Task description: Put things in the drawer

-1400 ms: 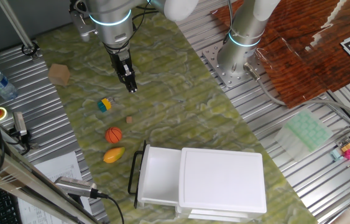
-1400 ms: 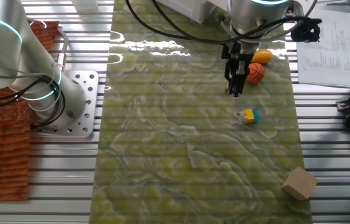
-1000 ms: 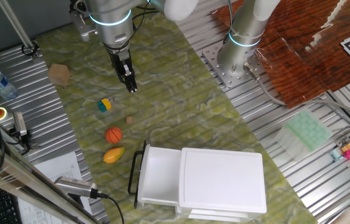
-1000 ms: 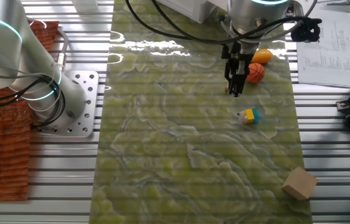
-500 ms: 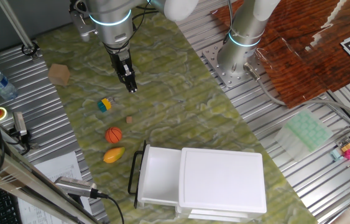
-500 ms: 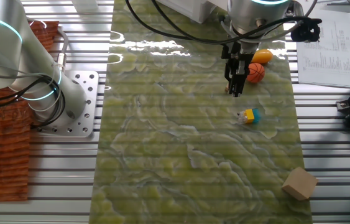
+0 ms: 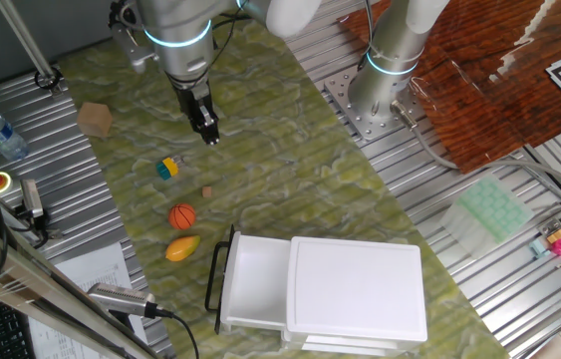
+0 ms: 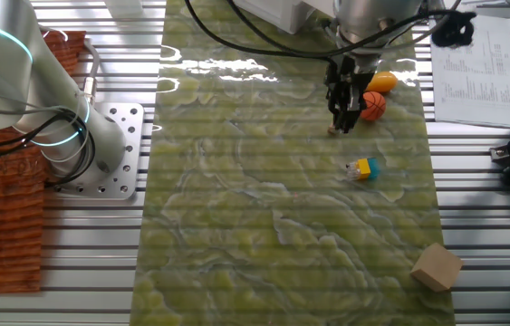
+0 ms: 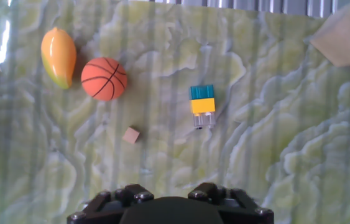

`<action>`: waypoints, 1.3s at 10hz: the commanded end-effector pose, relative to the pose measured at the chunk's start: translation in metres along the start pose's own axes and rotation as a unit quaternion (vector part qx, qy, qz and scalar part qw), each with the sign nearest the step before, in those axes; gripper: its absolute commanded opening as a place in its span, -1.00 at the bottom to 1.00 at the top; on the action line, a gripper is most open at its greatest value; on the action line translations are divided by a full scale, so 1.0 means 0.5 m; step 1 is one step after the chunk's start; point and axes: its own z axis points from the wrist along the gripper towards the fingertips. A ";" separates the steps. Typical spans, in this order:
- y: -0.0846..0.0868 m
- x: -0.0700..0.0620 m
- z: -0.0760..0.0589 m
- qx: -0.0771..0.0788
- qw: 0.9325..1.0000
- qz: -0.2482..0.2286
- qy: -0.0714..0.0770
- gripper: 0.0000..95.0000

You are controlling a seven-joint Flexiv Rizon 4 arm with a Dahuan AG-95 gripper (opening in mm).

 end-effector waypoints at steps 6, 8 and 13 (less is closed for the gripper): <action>-0.009 -0.002 0.008 0.008 1.000 -0.007 0.000 -1.00; -0.009 -0.002 0.009 0.006 1.000 -0.011 -0.001 -1.00; -0.013 -0.014 0.016 0.001 1.000 -0.023 -0.009 -1.00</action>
